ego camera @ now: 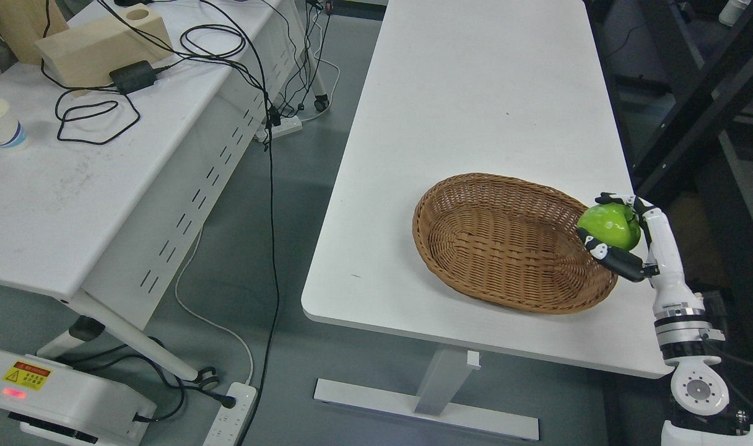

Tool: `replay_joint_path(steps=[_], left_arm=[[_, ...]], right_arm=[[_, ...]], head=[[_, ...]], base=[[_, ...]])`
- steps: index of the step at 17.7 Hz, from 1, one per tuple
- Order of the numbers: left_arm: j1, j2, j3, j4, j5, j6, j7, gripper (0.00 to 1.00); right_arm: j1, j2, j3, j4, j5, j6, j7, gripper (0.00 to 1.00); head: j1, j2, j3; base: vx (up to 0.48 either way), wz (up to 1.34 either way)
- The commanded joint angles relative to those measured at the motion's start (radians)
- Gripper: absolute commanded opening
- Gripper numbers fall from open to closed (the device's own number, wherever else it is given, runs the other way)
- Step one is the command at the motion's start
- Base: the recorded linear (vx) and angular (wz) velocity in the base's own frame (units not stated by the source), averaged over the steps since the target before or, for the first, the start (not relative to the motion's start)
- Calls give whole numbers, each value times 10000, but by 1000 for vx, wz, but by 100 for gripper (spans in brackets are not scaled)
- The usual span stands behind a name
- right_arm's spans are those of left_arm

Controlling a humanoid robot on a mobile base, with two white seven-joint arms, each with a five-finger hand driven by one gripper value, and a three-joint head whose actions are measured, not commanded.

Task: Place green apple on left shelf middle layer
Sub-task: 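Lift the green apple out of the basket with the right hand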

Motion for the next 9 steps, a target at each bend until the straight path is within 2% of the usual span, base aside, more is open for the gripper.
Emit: replay_joint_path(steps=[1,6,9], left_arm=[[1,175,0,0,0,-3,1,100],[1,175,0,0,0,-3,1,100],[1,175,0,0,0,-3,1,100]], right_arm=[[132,580,-1166,-372,-611,-18,78,2],[439,1806,-1105,-464,-596,-95,17,1],[592,1910,-845,-495,-504,-110,-303,1]], head=[[0,0,0],[0,0,0],[0,0,0]], base=[[-24,-3],[-78,7],[-147,-80]])
